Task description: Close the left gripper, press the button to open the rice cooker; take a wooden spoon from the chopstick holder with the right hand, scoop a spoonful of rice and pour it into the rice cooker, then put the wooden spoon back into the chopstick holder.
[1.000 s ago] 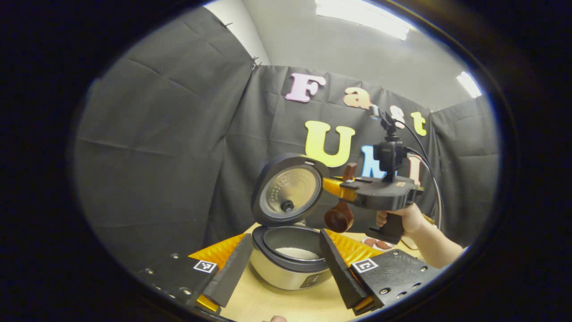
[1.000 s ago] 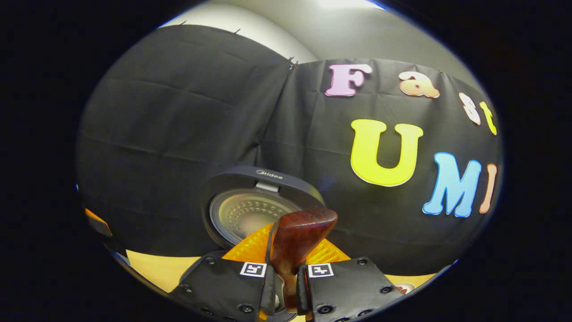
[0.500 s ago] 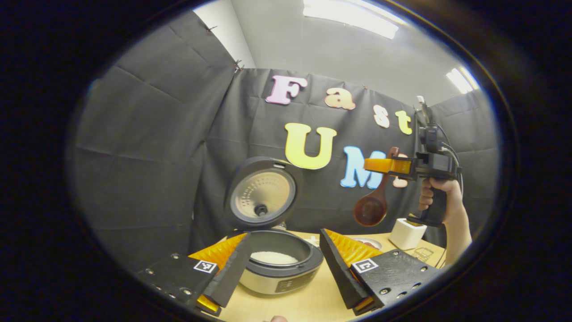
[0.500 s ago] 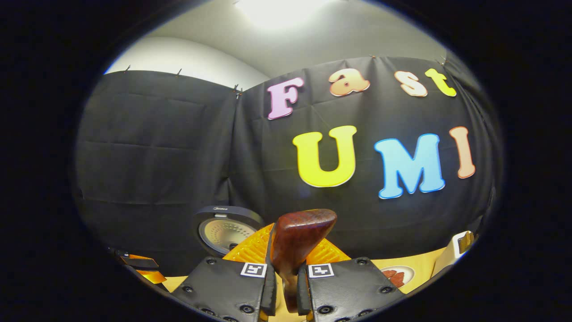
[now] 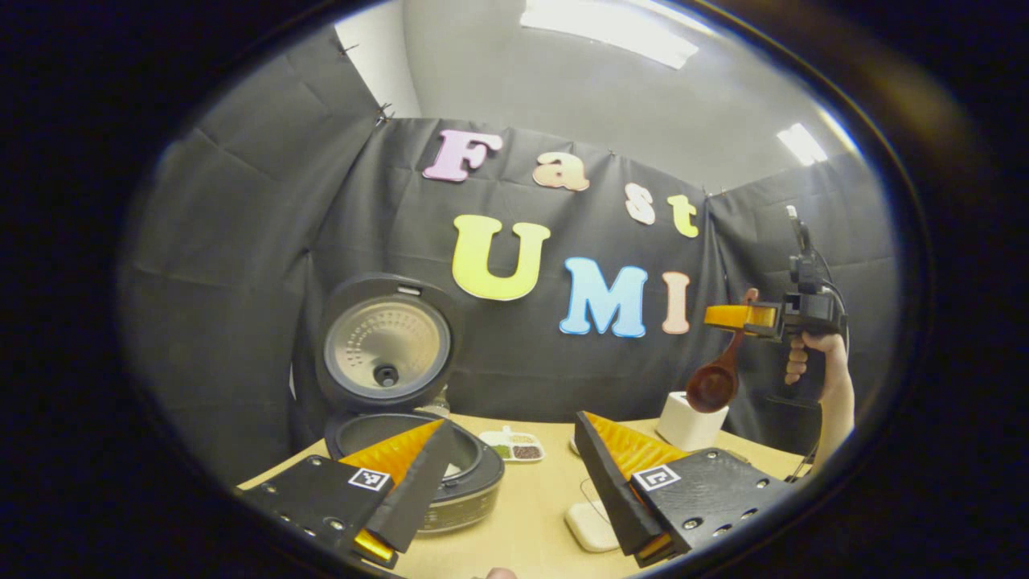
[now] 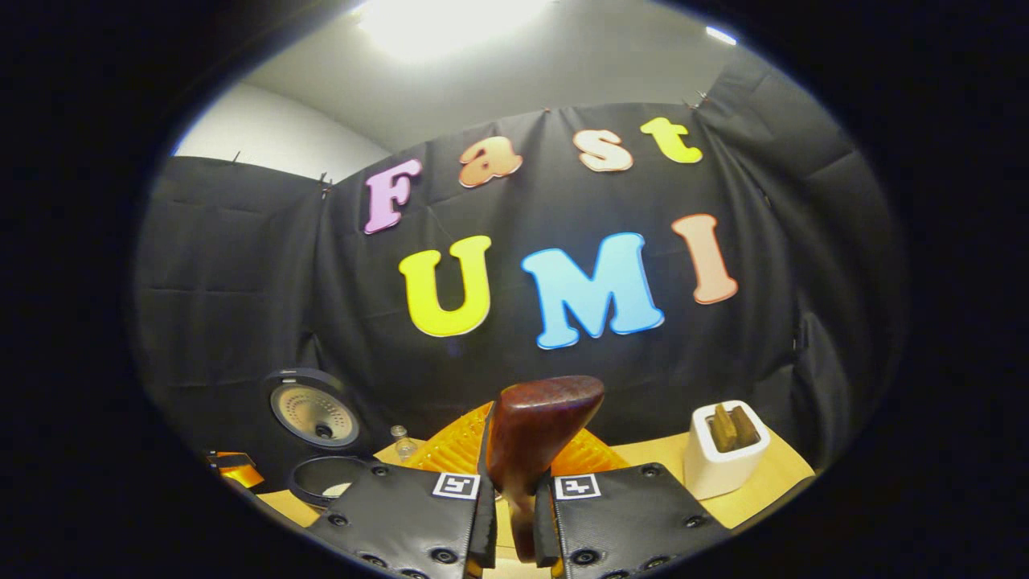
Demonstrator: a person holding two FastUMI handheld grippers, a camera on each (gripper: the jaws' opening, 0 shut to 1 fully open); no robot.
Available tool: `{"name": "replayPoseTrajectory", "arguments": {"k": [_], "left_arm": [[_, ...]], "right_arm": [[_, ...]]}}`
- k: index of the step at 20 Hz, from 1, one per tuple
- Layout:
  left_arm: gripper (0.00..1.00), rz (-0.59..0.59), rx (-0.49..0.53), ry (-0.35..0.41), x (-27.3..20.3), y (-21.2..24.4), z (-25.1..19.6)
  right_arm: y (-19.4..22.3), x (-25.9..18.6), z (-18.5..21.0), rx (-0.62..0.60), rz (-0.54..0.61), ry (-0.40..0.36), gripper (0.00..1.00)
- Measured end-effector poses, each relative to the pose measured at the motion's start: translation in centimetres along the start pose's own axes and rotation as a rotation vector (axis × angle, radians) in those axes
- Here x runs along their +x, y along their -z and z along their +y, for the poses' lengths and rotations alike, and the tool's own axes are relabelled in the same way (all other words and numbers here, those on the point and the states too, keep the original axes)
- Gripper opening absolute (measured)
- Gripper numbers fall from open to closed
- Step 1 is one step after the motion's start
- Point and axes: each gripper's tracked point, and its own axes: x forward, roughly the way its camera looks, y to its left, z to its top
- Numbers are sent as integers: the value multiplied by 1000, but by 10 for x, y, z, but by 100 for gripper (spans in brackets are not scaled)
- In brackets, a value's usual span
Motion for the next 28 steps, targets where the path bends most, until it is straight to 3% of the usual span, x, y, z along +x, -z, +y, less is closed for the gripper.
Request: {"name": "replayPoseTrajectory", "arguments": {"k": [5,9,11,18,23,28], "left_arm": [[93,-23,-21,15,11,6,-40],[94,-39,73,-60,19,8,-43],[93,-37,96,-60,23,12,-52],[92,-30,161,-70,32,11,-70],[91,-18,132,-63,37,15,-72],[91,-24,81,-142,32,10,-41]], "right_arm": [[29,-25,-79,81,23,109,20],[54,-37,-120,173,34,156,20],[69,-35,-140,181,52,192,20],[123,-27,-178,215,145,261,21],[158,-23,-194,275,207,302,21],[198,-12,-196,326,277,337,24]]}}
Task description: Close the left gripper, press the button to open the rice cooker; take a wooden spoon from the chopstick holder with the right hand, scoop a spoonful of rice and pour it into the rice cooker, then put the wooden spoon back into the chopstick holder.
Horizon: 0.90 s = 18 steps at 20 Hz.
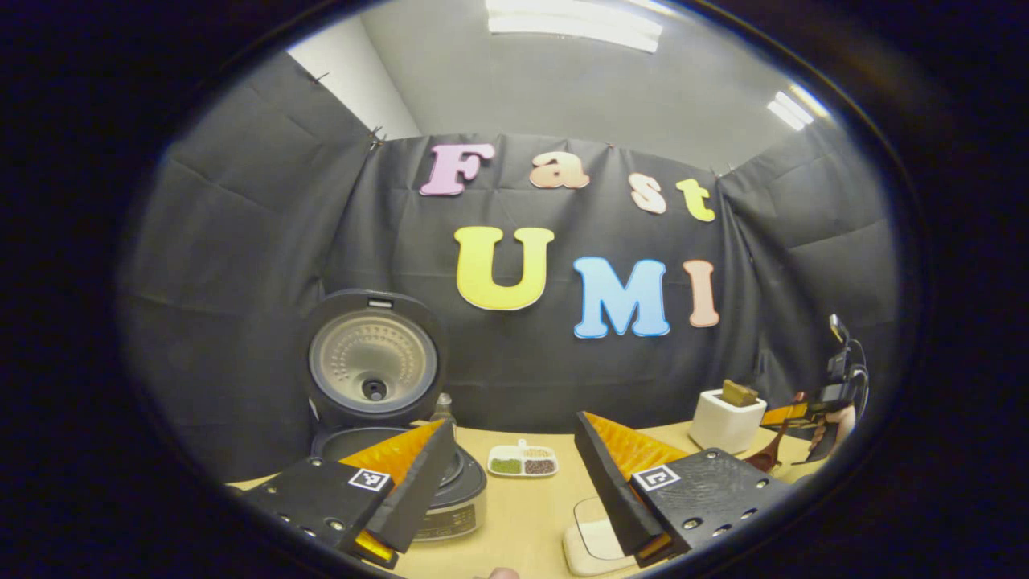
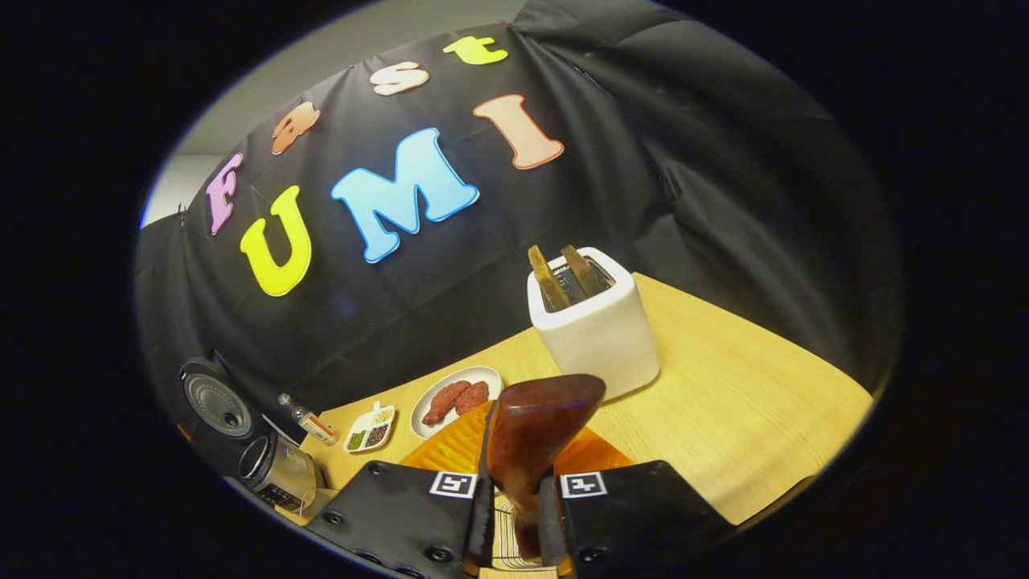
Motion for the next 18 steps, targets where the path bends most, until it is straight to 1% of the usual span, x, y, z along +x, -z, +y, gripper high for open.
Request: {"name": "replayPoseTrajectory", "arguments": {"k": [3,4,5,6,7,8,9,10,11,13,15,16,18], "left_arm": [[93,-12,-51,-23,0,-7,19],[93,-16,-54,-27,1,-11,25],[91,-24,-52,-45,2,-16,36],[91,-34,-49,-68,4,-22,48],[91,-42,-51,-80,7,-28,58],[93,-54,-58,-89,9,-35,67],[93,-70,-62,-106,10,-44,77],[91,-86,-49,-126,16,-54,89],[93,-104,-24,-149,22,-65,102],[90,-117,40,-193,37,-83,121],[91,-142,94,-200,54,-104,129],[91,-143,113,-211,62,-112,135],[91,-150,141,-223,83,-126,145]], "right_arm": [[15,6,0,17,31,3,24],[20,3,0,20,33,-4,26],[21,6,0,29,25,-6,23],[19,-1,2,36,19,-12,28],[13,-6,3,42,6,-14,30],[10,-9,2,43,-10,-7,41],[3,-13,-1,38,-38,12,70],[-3,-19,-7,24,-58,34,100],[-13,-26,-12,5,-81,59,98],[-25,-42,-16,-49,-137,94,98],[-40,-63,-21,-103,-199,125,98],[-46,-73,-16,-126,-225,128,98],[-53,-92,-6,-160,-262,108,98]]}}
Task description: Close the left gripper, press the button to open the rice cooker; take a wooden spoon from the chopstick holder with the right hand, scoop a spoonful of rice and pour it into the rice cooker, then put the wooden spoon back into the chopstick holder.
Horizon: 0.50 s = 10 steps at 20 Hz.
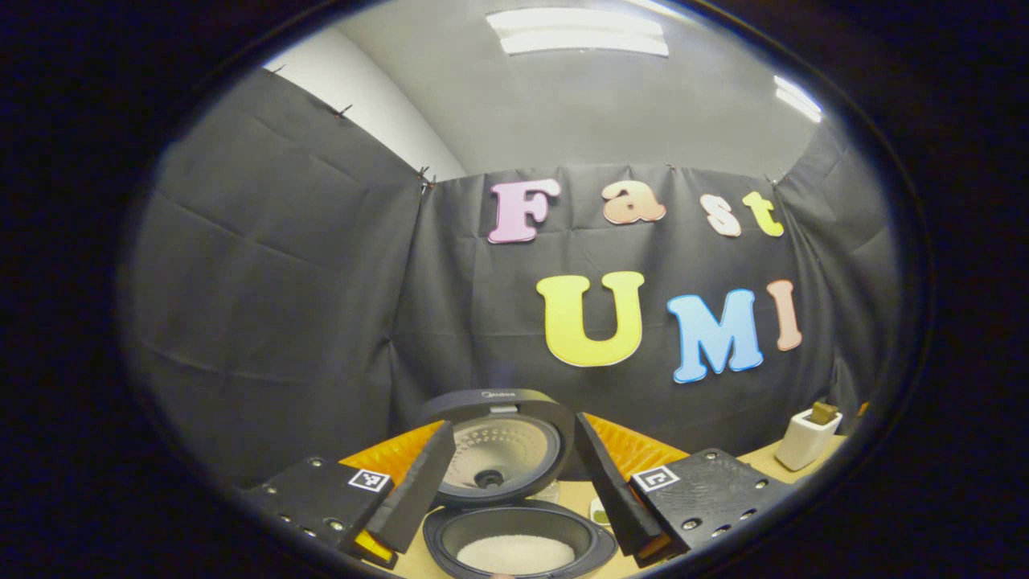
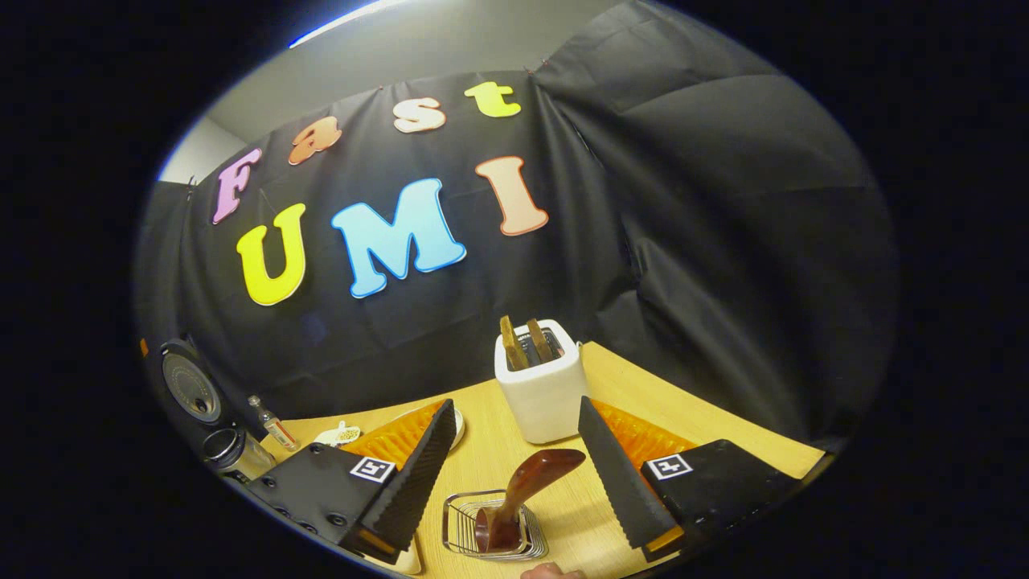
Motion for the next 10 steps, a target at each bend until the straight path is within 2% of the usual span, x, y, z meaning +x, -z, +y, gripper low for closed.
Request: {"name": "replayPoseTrajectory", "arguments": {"k": [6,10], "left_arm": [[91,44,63,-25,87,-20,6],[91,110,57,-23,141,-21,4]], "right_arm": [[-19,-45,47,-118,-84,-102,97],[-19,-68,75,-173,-119,-172,98]]}}
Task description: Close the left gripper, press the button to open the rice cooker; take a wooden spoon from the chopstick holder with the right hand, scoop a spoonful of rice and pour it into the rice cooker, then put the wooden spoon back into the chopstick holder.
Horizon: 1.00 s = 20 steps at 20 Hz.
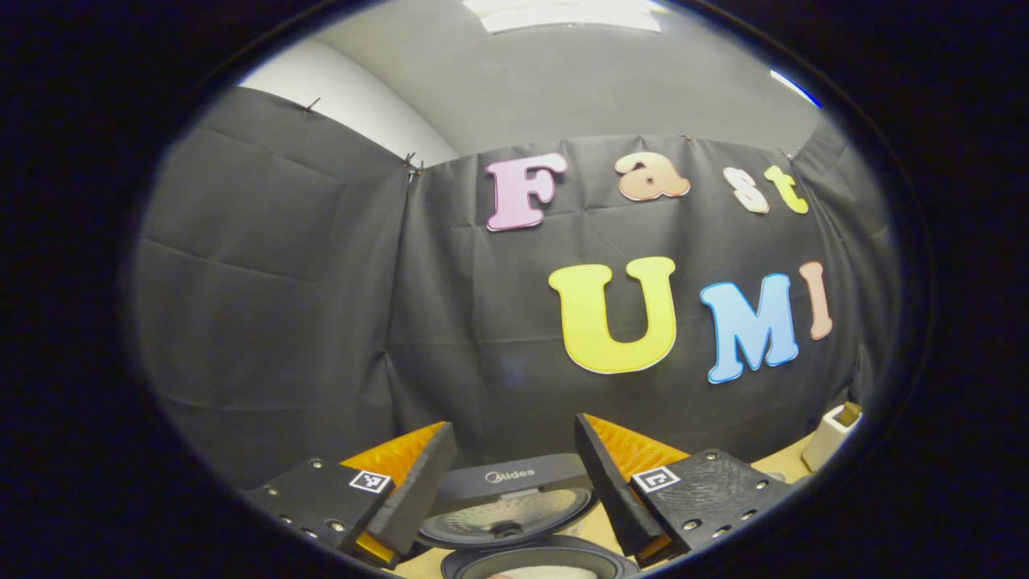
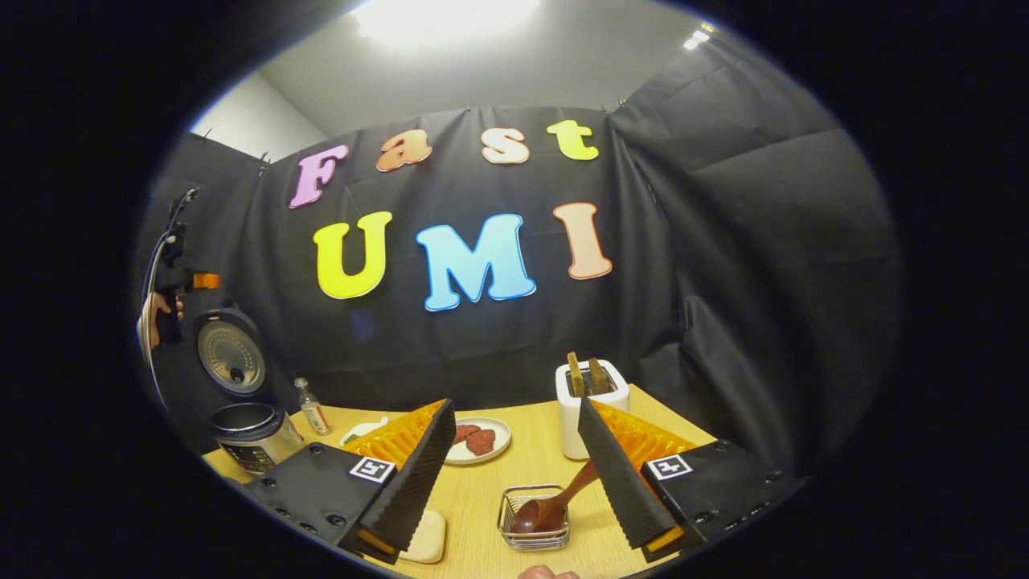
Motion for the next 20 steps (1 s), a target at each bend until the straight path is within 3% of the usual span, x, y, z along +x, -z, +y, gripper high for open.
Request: {"name": "replayPoseTrajectory", "arguments": {"k": [3,4,9,12,18,20], "left_arm": [[95,71,126,-37,35,22,-3],[90,102,132,-29,42,33,-7],[91,168,107,-46,57,59,-5],[94,176,37,-47,53,64,-5],[98,228,-10,-45,25,70,-17],[94,252,-23,-44,4,75,-23]], "right_arm": [[-2,-8,19,-9,-15,-41,98],[-2,-12,24,-13,-21,-52,98],[-3,-20,38,-18,-41,-98,98],[1,-19,45,-11,-36,-122,98],[4,-10,53,-21,-24,-163,98],[9,-8,57,-13,-24,-186,98]]}}
